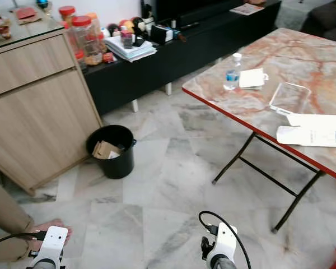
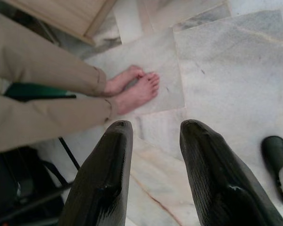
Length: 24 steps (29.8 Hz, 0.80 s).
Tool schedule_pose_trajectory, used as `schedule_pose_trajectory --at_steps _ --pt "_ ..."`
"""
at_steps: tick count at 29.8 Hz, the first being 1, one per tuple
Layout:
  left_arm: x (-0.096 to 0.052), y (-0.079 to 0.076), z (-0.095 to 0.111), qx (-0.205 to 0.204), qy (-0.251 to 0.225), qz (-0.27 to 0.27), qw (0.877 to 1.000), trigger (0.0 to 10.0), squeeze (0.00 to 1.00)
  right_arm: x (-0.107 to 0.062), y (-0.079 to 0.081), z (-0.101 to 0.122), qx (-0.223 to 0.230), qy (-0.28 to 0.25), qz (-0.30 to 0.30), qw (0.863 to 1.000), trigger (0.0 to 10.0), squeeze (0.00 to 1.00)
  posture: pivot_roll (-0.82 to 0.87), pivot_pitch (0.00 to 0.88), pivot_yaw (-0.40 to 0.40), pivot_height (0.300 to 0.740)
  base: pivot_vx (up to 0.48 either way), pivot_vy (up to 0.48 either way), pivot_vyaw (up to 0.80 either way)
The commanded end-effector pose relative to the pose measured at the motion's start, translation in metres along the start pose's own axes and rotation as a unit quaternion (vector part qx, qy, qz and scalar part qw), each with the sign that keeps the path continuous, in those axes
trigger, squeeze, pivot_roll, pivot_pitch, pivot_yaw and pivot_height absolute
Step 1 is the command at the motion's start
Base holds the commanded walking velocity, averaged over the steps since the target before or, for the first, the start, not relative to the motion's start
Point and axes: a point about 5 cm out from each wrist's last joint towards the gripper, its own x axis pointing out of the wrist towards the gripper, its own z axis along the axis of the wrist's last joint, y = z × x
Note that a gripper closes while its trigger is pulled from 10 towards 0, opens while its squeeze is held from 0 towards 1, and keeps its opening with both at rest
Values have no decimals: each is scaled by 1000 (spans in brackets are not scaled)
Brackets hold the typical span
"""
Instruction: Picking trash to rubbish bin
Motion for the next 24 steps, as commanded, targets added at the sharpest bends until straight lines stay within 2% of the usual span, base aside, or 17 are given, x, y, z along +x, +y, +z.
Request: schedule_pose_trajectory --at_steps 1,4,9,15,24 --pt "0 6 -6 19 14 12 1000 10000 0 1 6 2 4 2 5 1000 10000 0 101 49 42 728 0 -431 -763" --pt "0 5 -8 11 20 9 1000 10000 0 2 5 2 7 2 3 1000 10000 0 101 32 37 728 0 -480 -765" --pt "0 4 -7 25 19 9 999 10000 0 2 3 5 6 1 2 1000 10000 0 102 27 33 728 0 0 -769" --pt "0 5 -8 21 25 13 999 10000 0 1 0 4 7 2 -2 1000 10000 0 101 34 39 728 0 -371 -769" --pt "-1 6 -12 25 28 14 999 10000 0 0 0 -4 14 12 -4 1000 10000 0 109 62 42 728 0 0 -769"
